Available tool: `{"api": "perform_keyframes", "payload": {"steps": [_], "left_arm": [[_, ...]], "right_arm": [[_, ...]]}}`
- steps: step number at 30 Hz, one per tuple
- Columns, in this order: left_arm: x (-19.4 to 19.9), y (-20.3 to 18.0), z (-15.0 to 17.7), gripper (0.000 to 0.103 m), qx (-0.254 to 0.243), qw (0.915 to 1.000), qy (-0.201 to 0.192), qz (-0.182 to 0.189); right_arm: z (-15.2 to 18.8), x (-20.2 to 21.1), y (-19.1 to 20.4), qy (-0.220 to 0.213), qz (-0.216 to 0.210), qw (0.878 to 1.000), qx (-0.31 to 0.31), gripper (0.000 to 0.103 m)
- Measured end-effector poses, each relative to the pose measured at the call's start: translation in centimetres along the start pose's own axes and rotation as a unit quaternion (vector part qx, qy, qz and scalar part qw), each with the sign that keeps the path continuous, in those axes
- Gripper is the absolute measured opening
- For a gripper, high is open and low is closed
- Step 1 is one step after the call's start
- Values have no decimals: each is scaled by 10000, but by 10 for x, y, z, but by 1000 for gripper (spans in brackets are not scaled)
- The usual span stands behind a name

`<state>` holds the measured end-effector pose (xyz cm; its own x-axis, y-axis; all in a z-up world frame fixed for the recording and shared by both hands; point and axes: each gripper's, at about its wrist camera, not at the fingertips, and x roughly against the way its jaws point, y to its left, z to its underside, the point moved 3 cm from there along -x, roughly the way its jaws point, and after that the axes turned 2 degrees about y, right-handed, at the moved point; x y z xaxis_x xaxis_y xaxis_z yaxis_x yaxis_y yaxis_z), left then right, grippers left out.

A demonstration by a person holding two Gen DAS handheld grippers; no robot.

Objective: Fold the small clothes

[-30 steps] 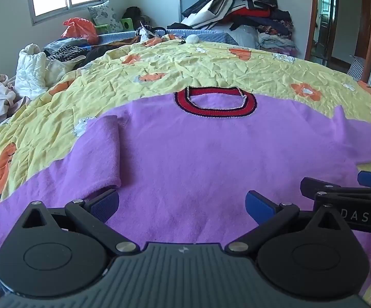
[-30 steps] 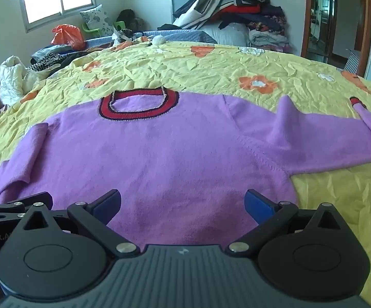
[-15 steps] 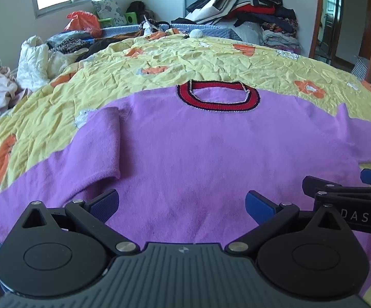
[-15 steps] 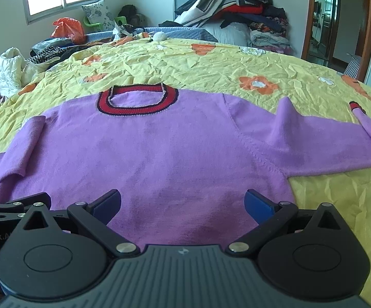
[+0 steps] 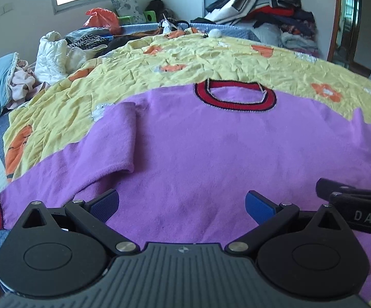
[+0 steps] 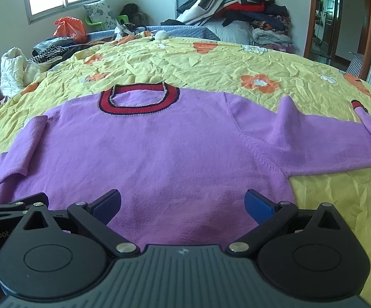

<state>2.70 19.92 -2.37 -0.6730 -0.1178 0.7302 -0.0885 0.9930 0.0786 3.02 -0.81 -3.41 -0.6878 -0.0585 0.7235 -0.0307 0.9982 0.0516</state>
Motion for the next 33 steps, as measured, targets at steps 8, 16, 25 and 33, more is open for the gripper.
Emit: {"api": "perform_keyframes", "payload": {"steps": [8,16,25,33], "left_arm": [[-7,-6,3,103,-302,9994,181,-18],[-11,-4,2,103,-193,9995,252,89],[-13,-8,1,103,-172,9993,305,108],[-15,-7,-1,103,-132,9992,374,34]], "right_arm": [[-1,0,-3,23,-23,10000,-11,103],[-1,-1,-4,36,-38,10000,23,103],[0,-2,-9,5,-96,9999,-39,103],[1,-5,-7,-53,-168,9998,20,103]]}}
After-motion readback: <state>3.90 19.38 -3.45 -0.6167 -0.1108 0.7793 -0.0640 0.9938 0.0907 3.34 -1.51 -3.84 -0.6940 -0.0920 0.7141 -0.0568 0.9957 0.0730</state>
